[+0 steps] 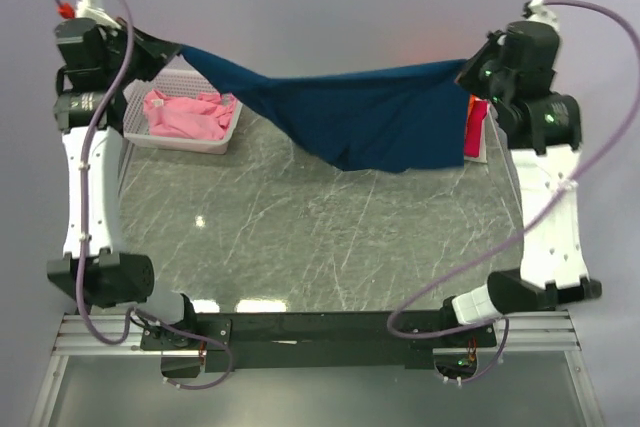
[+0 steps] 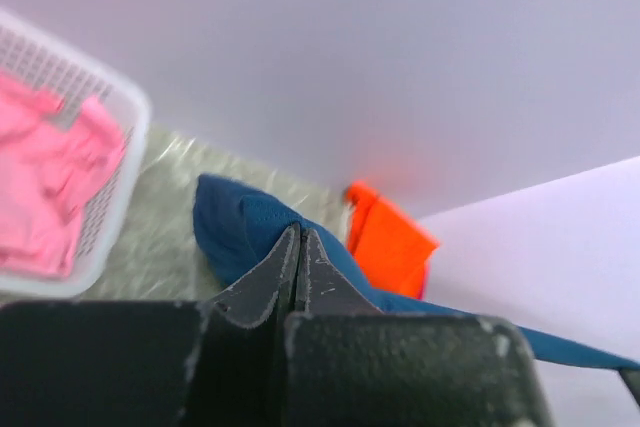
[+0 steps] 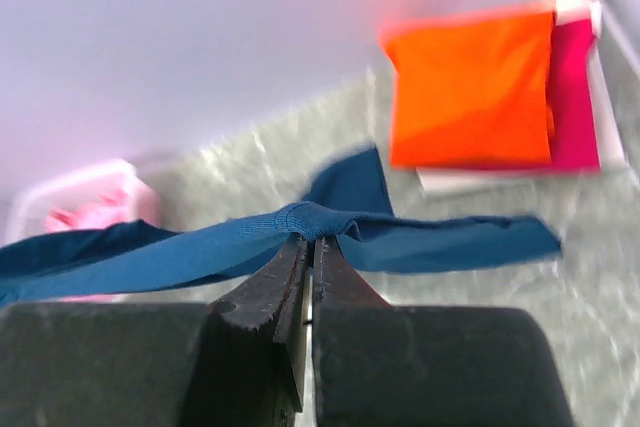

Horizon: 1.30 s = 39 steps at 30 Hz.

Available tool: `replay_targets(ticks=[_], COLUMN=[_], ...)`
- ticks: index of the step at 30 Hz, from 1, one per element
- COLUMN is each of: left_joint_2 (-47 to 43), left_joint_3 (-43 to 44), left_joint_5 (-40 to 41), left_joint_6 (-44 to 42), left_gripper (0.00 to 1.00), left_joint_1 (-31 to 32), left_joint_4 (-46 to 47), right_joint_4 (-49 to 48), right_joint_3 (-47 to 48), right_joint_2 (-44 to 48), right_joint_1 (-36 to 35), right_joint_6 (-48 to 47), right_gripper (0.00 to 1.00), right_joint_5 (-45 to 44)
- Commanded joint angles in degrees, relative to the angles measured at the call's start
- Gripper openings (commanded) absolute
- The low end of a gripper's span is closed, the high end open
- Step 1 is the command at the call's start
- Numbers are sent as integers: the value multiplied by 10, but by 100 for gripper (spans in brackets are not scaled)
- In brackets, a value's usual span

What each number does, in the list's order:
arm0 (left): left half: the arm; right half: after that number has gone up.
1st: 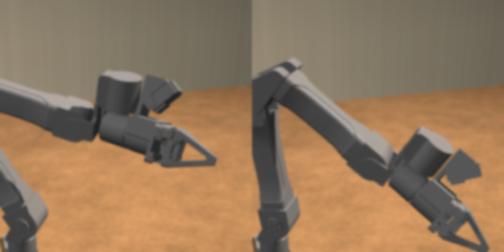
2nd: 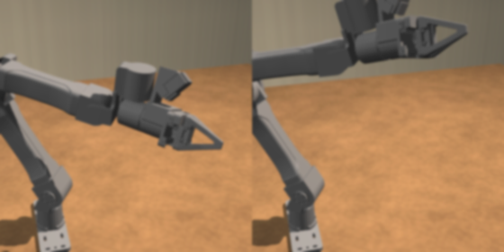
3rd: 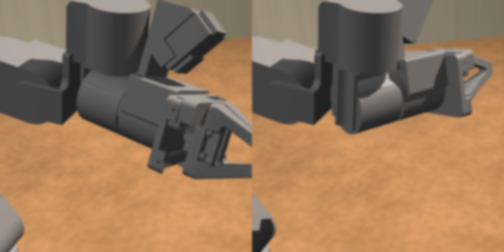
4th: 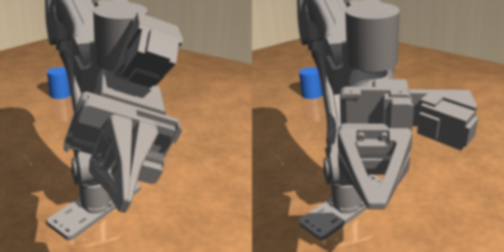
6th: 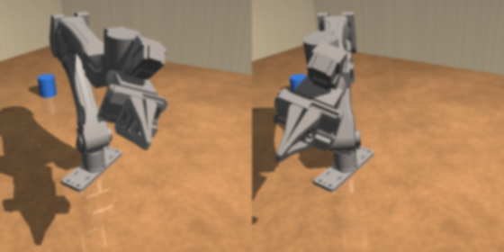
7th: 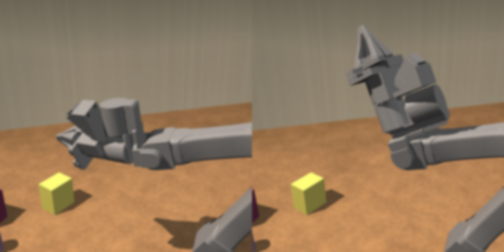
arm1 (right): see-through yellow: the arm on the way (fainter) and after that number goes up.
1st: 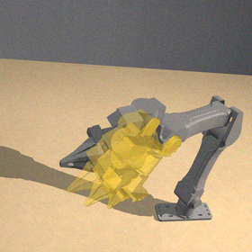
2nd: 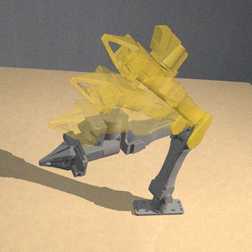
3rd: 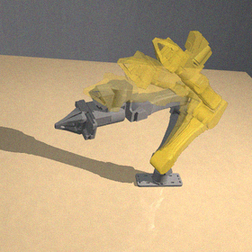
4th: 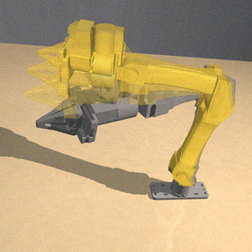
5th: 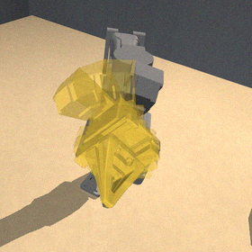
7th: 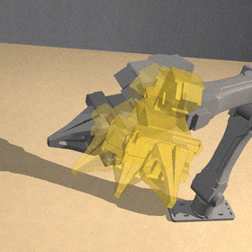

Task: Fold and stack the t-shirts
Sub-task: Flatten the tshirt out

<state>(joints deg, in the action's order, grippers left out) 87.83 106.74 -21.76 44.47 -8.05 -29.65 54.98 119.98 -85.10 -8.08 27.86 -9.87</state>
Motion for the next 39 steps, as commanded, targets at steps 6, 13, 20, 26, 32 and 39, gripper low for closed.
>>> replay_targets(ticks=[6,13,20,26,32,39], left_joint_2=[-178,-246,-228,-156,-59,43], left_joint_3=[-10,0,8,-26,-14,125], left_joint_5=[53,76,35,-21,7,36], left_joint_6=[36,21,47,56,-7,-32], left_gripper=[0,1,1,1,1,1], left_joint_1=[-10,-9,-10,1,66,77], left_joint_4=[126,133,162,180,145,101], right_joint_4=[-171,-217,-210,-234,-259,-257], right_joint_3=[-111,-127,-128,-237,-291,-189], right_joint_2=[206,287,288,274,204,85], right_joint_1=[5,5,5,5,10,32], right_joint_6=[-65,-108,-113,-105,-93,-76], right_gripper=[0,0,0,0,0,0], right_joint_5=[-23,-50,-52,-52,-54,-27])
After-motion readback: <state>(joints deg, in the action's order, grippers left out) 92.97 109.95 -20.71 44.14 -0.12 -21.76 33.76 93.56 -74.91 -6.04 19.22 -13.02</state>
